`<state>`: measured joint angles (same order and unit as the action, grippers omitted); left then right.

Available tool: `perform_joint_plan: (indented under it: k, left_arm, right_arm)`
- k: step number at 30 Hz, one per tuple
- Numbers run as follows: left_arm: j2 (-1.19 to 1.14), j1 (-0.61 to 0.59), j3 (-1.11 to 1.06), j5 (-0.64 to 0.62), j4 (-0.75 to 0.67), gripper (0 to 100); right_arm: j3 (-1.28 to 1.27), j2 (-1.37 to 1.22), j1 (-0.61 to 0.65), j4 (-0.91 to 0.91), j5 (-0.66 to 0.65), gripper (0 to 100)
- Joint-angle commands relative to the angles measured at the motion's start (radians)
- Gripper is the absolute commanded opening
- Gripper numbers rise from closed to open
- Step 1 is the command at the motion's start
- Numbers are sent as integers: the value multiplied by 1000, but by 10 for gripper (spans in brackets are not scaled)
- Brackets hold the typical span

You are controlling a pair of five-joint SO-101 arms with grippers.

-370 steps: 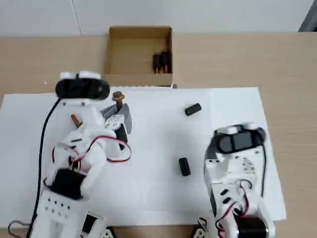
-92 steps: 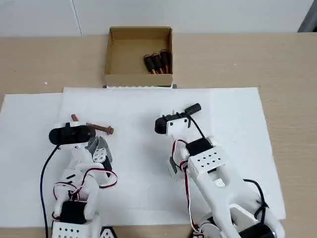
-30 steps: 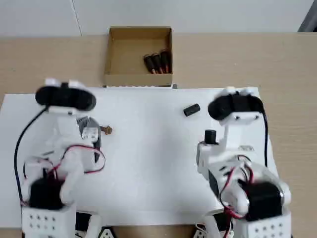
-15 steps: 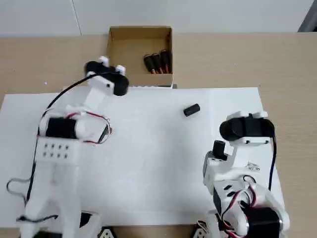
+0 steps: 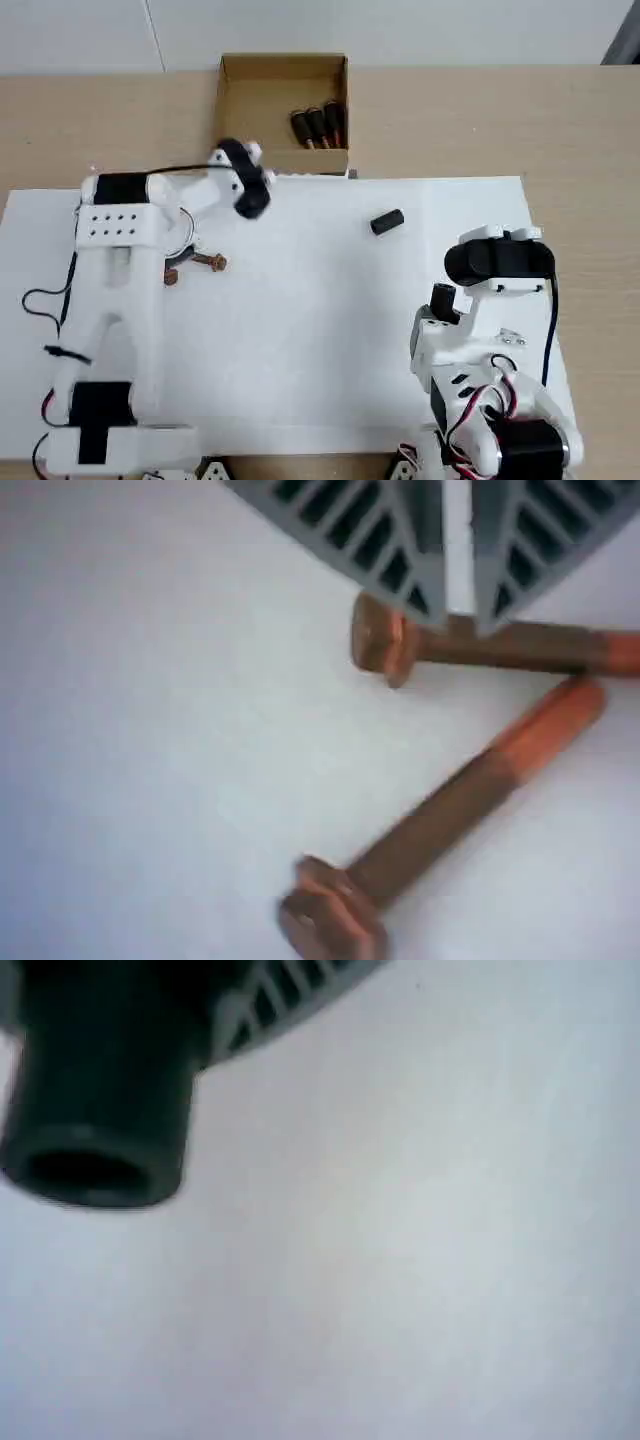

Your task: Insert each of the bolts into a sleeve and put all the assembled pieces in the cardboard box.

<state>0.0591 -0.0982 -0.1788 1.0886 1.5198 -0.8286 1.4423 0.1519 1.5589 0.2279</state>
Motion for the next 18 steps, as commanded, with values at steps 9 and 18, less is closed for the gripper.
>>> perform_joint_plan:
  k: [9,18]
  left_arm:
    - [-68,2,94,407,101,8]
    - [-161,14,94,463,12,96]
  right_arm:
    - [5,-5,-2,-28,-8,3]
    - [5,-5,-2,-28,-8,3]
